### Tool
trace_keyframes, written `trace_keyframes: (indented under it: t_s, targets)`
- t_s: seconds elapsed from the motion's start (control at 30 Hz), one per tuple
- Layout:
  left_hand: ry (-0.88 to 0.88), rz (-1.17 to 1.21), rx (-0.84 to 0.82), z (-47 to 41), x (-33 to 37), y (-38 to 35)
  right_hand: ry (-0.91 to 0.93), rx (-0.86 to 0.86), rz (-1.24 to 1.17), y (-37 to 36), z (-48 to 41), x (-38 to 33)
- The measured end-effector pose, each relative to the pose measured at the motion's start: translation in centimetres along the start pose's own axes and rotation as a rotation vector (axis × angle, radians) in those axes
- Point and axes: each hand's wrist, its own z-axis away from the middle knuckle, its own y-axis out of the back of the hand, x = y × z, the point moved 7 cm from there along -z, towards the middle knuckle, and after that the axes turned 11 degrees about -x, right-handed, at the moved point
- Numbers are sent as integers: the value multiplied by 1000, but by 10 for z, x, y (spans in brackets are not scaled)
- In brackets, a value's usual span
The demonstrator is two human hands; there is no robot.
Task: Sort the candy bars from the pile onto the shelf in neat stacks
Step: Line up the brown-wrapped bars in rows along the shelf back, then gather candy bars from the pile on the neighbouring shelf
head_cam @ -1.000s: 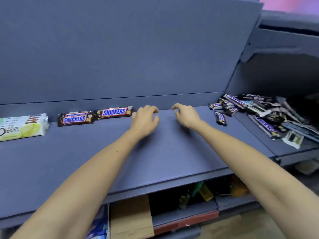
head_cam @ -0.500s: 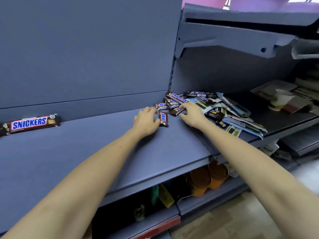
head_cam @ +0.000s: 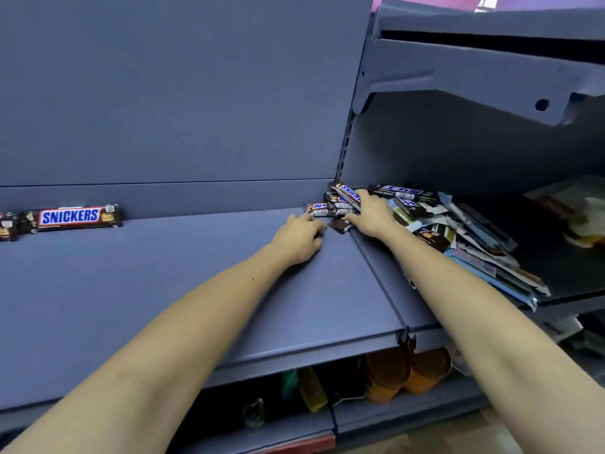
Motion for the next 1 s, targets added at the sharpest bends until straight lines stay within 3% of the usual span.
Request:
trace_keyframes:
  t_s: [0.23, 0.37, 0.6, 0.77, 1.0]
  targets:
    - [-6, 191, 226, 23, -42, 31, 170, 110, -238, 4, 7, -37]
    - [46, 304, 373, 61, -79, 48, 315, 31, -208, -12, 8, -95]
    - [293, 367, 530, 158, -174, 65, 574, -244, -156, -81, 25, -219]
    - [454, 357, 579, 237, -236, 69, 747, -327, -89, -124, 56, -302]
    - [546, 342, 573, 295, -287, 68, 834, -298, -98, -151, 80, -366]
